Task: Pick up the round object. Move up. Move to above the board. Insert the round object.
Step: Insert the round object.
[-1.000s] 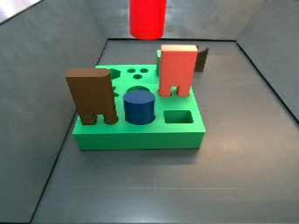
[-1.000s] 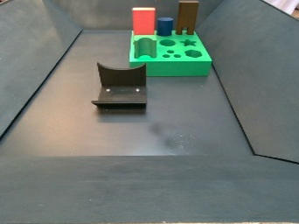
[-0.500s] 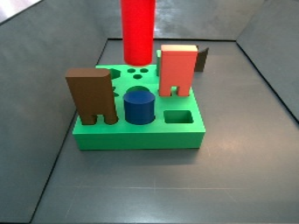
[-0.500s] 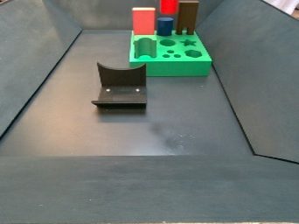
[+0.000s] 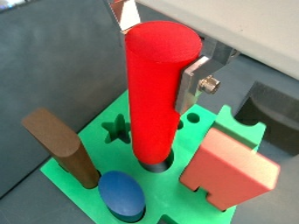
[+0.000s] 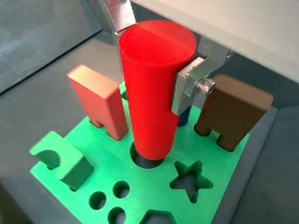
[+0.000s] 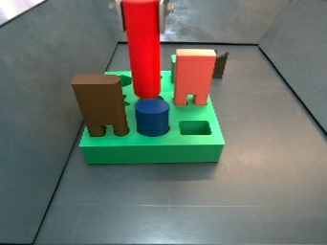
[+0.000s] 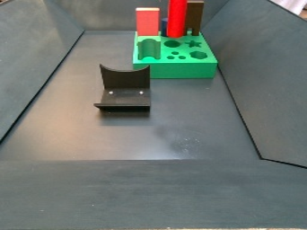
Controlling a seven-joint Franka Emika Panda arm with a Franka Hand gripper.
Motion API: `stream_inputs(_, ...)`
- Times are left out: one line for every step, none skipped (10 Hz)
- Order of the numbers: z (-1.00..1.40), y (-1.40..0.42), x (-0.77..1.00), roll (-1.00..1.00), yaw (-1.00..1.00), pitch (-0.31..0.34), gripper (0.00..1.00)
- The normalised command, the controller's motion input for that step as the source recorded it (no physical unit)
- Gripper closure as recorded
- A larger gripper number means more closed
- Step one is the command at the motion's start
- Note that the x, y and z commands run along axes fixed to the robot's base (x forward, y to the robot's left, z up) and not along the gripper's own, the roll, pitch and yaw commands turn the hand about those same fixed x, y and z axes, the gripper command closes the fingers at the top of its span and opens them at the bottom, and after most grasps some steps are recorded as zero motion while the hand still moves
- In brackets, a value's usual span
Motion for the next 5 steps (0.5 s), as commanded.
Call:
stream_inputs(-0.38, 0.0, 0.0, 0.07, -0.11, -0.056, 1.0)
stream_inputs(-0.4, 0.0, 0.0, 0.13, -0.09, -0.033, 1.0)
stream_inputs(-0.36, 0.05, 0.0, 0.19, -0.09, 0.0, 1.0)
stream_inputs(-0.33, 0.06, 0.0, 0.23, -0.09, 0.0, 1.0)
stream_inputs(-0.29, 0.05, 0.16, 0.17, -0.08, 0.0, 1.0)
